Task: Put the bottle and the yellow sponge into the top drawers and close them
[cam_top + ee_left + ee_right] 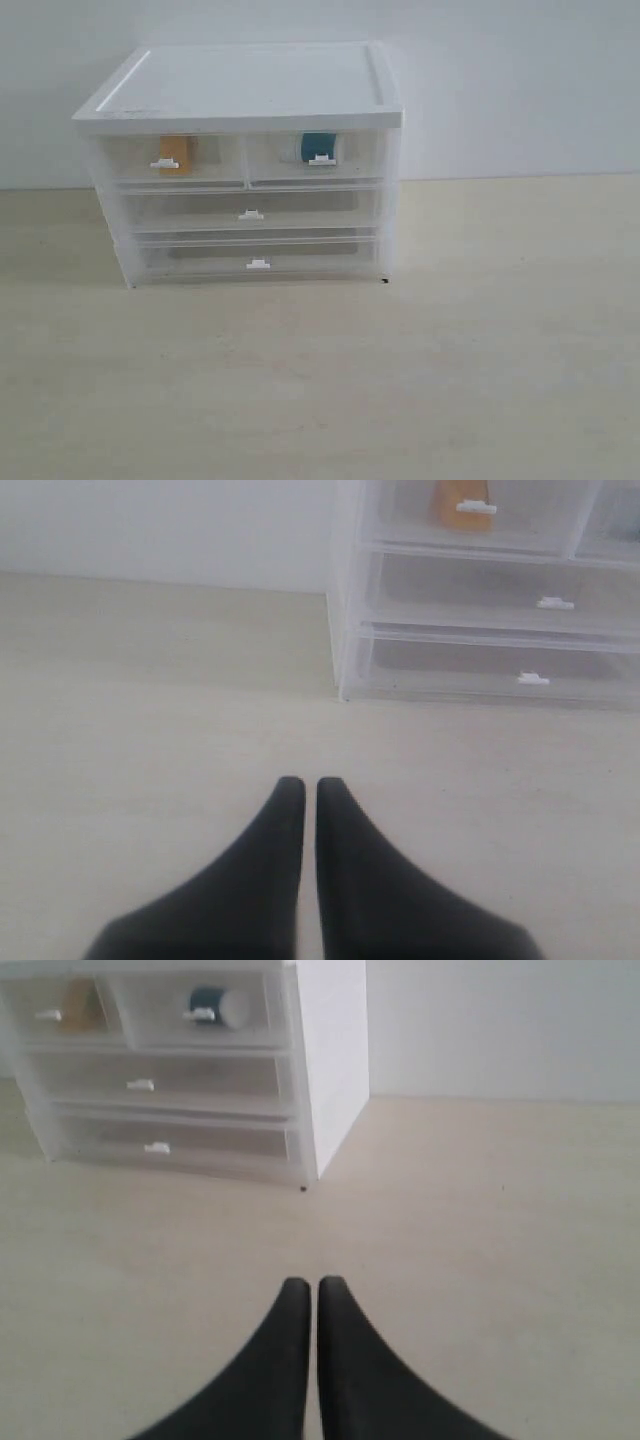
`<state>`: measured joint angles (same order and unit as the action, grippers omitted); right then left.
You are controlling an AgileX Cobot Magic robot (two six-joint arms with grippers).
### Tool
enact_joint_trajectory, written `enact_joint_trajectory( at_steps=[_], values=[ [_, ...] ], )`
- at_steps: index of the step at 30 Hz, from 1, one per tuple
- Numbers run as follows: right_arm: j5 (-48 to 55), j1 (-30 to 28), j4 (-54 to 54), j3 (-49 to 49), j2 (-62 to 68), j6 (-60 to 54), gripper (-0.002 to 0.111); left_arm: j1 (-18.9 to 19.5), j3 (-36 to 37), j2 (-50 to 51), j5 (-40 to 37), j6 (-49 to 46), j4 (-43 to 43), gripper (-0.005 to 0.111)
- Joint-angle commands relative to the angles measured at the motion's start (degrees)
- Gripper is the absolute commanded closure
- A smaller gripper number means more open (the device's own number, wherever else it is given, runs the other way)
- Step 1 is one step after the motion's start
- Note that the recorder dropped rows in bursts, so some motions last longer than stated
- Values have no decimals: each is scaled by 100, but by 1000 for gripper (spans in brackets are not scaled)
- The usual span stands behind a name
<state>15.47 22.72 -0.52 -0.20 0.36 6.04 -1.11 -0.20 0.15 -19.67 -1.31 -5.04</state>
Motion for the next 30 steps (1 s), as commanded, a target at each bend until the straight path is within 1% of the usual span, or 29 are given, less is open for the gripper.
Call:
enact_joint_trajectory(
  at_steps=[1, 6, 11, 13, 30],
  values=[
    [468, -43, -49, 20, -36, -66, 108, 18, 20, -15, 18, 47, -8, 103],
    [454, -121, -49, 20, -36, -236, 108, 18, 20, -15, 18, 47, -8, 103],
    [454, -786, -21, 20, -36, -113, 108, 18, 20, -15, 18, 47, -8, 103],
    [454, -912, -21, 20, -36, -28, 108, 18, 20, -15, 18, 47, -8, 103],
    [454, -956, -21, 20, -36, -15, 108, 18, 20, -15, 18, 47, -8, 103]
  ],
)
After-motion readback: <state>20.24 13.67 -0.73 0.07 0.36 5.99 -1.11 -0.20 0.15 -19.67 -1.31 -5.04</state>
